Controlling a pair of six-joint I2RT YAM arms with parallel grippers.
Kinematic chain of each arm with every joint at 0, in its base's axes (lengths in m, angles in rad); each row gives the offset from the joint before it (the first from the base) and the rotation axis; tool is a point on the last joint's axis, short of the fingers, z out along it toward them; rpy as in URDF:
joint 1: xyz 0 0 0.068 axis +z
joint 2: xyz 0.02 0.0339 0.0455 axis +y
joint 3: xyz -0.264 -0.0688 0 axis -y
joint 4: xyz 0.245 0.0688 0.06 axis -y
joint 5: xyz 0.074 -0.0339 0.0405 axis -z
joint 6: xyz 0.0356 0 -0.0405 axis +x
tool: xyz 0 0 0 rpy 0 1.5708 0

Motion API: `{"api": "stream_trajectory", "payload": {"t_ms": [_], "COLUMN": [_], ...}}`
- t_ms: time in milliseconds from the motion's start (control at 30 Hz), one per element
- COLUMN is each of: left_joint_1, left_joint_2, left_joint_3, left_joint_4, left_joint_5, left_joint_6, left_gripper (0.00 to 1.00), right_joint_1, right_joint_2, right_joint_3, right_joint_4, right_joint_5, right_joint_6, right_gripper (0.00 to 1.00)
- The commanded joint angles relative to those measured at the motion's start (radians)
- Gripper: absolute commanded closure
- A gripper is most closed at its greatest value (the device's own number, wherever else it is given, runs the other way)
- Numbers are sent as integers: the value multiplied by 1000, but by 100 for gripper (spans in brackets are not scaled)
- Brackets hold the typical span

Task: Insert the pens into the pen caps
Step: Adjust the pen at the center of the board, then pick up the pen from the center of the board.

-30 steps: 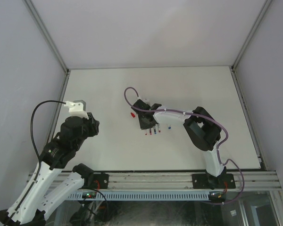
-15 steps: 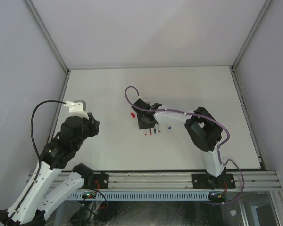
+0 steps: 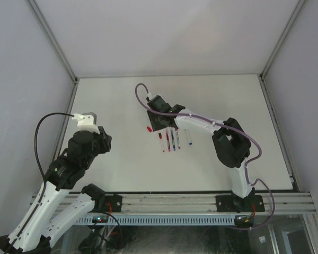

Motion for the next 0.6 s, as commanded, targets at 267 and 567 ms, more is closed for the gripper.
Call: {"api": "stream_trajectory", "payload": {"t_ms": [267,567], "left_joint_1": [5,4], "left_joint_2": [-9,-10], "left_joint_3": [-24,-26], "left_joint_4": [48,51], "left_joint_5": [-14,-15], "left_joint_6": [15,16], "left_gripper": [60,59], "right_joint_1": [-65,-69], "right_joint_2": [169,261], "right_joint_3": [221,300], "right_joint_4": [10,-21], "right_joint_5": [-37,-38], "right_joint_6": [-170,-186], "right_gripper": [68,69]}}
